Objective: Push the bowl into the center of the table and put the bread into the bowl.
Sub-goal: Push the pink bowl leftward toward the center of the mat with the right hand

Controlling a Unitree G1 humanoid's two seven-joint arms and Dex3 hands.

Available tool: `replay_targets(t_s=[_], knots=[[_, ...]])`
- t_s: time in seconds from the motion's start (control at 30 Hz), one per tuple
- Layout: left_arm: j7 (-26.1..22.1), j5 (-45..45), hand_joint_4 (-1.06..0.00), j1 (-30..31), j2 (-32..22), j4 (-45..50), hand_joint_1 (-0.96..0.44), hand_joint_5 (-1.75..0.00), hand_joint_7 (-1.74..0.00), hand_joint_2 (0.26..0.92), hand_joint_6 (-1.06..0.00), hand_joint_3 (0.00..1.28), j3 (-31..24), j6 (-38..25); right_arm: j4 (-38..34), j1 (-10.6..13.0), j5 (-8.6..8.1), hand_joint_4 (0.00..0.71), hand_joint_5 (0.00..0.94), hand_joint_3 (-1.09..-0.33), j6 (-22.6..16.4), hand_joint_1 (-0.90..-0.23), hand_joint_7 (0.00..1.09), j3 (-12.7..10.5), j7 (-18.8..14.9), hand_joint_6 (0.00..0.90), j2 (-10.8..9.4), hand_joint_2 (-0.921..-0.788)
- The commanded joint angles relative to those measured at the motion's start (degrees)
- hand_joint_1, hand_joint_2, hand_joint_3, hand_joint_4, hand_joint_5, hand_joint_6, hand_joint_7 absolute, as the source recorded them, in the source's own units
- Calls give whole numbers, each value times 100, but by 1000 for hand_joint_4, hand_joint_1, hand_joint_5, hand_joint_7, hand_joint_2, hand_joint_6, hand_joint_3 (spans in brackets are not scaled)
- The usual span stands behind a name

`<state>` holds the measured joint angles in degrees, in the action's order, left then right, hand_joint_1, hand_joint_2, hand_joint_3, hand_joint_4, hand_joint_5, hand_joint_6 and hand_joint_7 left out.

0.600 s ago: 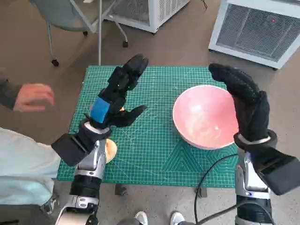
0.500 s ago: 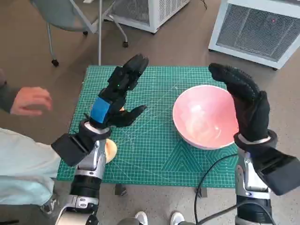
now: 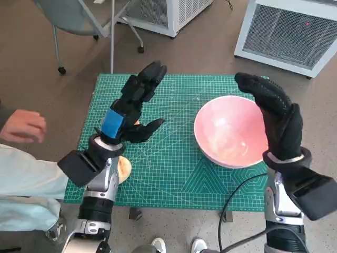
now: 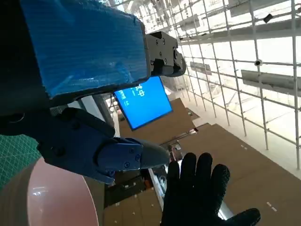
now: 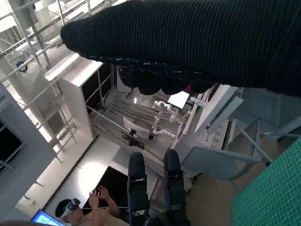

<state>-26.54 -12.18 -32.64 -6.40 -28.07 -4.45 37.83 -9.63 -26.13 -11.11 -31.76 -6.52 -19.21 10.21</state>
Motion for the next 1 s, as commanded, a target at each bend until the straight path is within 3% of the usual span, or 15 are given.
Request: replay_targets(t_s=[0.03, 0.37, 0.63, 0.77, 1.0], knots=[[-19, -23, -193, -62, -26, -57, -590, 0, -315, 921, -103, 340, -8, 16, -12, 114, -11, 160, 0, -684, 74, -628, 449, -11, 41, -1, 3, -921], [-18, -29, -194, -38, -20, -56, -591, -1, -313, 921, -104, 339, -12, 16, -81, 130, -107, 166, 3, -683, 10, -615, 453, -147, 3, -1, 90, -921], [-1, -30, -196, -35, -9, -57, -591, -2, -311, 921, -108, 337, -16, 0, -562, 85, -285, 165, 2, -693, -224, -619, 450, -590, -22, -1, 381, -921], [5, -27, -196, -48, -8, -85, -591, -2, -309, 921, -109, 337, -25, 8, -1109, -16, -283, 154, 1, -711, -493, -626, 432, -823, 45, -1, 501, -921], [15, -15, -196, -70, -1, -140, -590, -1, -306, 921, -110, 337, -43, 34, -2741, -395, -325, 148, 1, -740, -1171, -626, 441, -1328, 255, -1, 690, -921]])
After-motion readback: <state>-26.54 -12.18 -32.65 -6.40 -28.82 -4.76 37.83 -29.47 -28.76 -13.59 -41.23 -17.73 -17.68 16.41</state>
